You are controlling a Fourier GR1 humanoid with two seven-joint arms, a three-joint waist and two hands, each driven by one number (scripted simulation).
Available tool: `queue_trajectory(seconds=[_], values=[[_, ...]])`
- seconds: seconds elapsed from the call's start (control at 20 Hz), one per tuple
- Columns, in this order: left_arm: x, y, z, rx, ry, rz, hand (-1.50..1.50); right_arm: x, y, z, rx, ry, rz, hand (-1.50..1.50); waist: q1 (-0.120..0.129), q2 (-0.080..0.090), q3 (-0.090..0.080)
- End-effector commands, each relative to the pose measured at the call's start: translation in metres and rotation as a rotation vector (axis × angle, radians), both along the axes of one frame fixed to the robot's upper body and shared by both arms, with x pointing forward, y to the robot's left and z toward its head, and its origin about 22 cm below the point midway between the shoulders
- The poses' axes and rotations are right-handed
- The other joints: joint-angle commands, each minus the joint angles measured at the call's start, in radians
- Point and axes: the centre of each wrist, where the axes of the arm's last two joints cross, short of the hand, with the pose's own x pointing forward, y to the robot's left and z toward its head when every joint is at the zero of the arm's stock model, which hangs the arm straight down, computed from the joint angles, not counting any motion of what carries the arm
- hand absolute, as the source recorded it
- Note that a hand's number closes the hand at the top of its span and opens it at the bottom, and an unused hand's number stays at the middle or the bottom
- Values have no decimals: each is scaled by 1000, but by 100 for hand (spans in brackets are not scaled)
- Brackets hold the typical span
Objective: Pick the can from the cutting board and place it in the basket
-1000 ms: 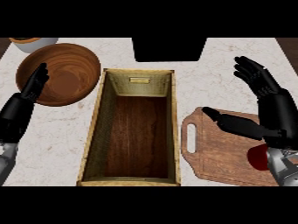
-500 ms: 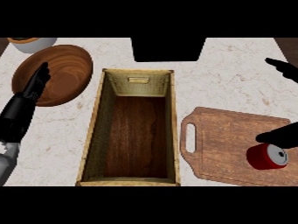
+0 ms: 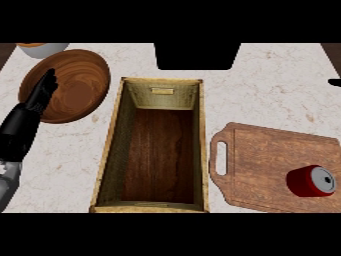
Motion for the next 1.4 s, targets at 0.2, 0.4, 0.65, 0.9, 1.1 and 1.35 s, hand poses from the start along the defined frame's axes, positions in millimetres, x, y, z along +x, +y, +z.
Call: queue_trajectory(seconds=[0.2, 0.4, 0.65, 0.9, 1.1, 1.35], values=[[3, -17, 6, 4, -8, -3, 0, 15, -19, -15, -34, 123, -17, -150, 7, 4, 3], [5, 0, 5, -6, -25, -10, 0, 17, -23, -35, -40, 149, 11, -150, 7, 5, 3], [-6, -9, -8, -4, 7, -7, 0, 13, -12, -53, -113, 213, 17, -150, 9, 4, 3], [0, 7, 13, -13, -20, -16, 0, 19, -11, -87, -129, 267, 23, -150, 13, 4, 3], [1, 11, -5, -6, -6, -2, 0, 6, -22, -106, -127, 257, 9, -150, -1, 3, 3], [7, -11, -17, -1, -5, -11, 0, 7, -17, -119, -131, 238, 11, -150, 0, 4, 3]])
